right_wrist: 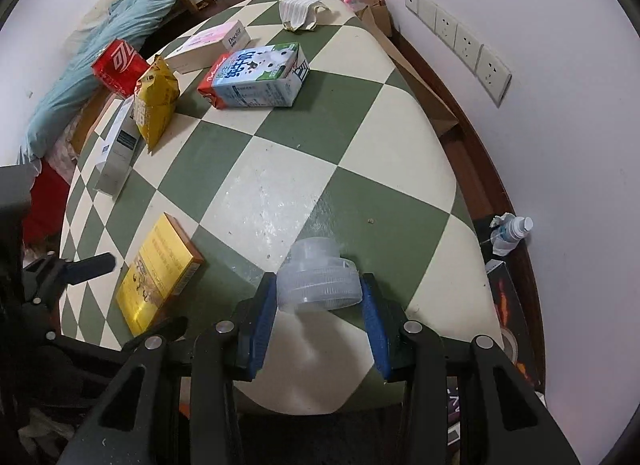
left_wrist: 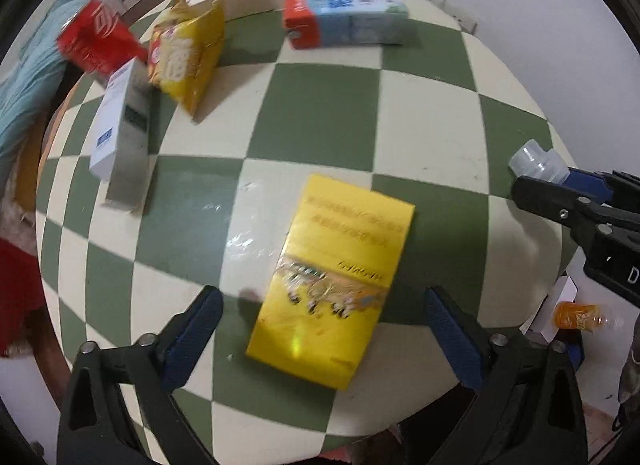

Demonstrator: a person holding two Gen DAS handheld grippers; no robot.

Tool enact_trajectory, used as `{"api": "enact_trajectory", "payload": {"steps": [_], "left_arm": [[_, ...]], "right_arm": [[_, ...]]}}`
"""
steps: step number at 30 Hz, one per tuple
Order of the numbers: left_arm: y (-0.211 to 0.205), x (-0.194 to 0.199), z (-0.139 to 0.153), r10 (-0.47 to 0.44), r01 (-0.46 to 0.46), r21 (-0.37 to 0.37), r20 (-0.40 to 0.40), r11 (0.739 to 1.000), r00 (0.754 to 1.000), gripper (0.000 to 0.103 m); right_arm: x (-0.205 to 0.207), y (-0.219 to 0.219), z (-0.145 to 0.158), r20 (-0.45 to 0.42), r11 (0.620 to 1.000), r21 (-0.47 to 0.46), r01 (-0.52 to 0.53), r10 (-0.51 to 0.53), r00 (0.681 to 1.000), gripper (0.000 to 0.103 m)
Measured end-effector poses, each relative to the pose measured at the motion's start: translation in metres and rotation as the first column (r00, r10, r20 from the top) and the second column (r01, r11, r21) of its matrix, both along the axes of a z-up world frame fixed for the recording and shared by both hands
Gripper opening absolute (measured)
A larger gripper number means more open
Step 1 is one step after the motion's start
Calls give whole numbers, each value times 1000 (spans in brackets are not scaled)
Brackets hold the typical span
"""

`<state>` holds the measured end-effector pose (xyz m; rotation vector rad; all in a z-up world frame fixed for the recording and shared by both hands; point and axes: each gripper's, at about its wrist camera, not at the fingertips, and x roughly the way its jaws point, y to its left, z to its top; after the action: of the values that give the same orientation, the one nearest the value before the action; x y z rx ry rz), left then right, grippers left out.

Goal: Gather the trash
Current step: 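Grasp the clear plastic cup with the right tool while the left tool grasps the yellow box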

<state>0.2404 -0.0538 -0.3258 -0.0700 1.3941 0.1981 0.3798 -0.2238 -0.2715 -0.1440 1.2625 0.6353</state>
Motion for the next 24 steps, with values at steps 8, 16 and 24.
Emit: {"api": "enact_trajectory", "payload": {"steps": [8, 16, 24], "left_arm": [[9, -7, 11, 125, -123, -25, 65, 992, 990, 60], [11, -31, 52, 219, -231, 47, 181, 972, 959, 59], [77, -80, 116, 304, -348, 83, 328, 934, 894, 59]], "right_arm": [[-1, 3, 6, 36, 1000, -2, -16, 16, 999, 44], [-15, 24, 36, 130, 997, -12, -81, 82, 988, 43], [-44, 62, 77, 205, 985, 28, -169, 159, 966, 43]]}}
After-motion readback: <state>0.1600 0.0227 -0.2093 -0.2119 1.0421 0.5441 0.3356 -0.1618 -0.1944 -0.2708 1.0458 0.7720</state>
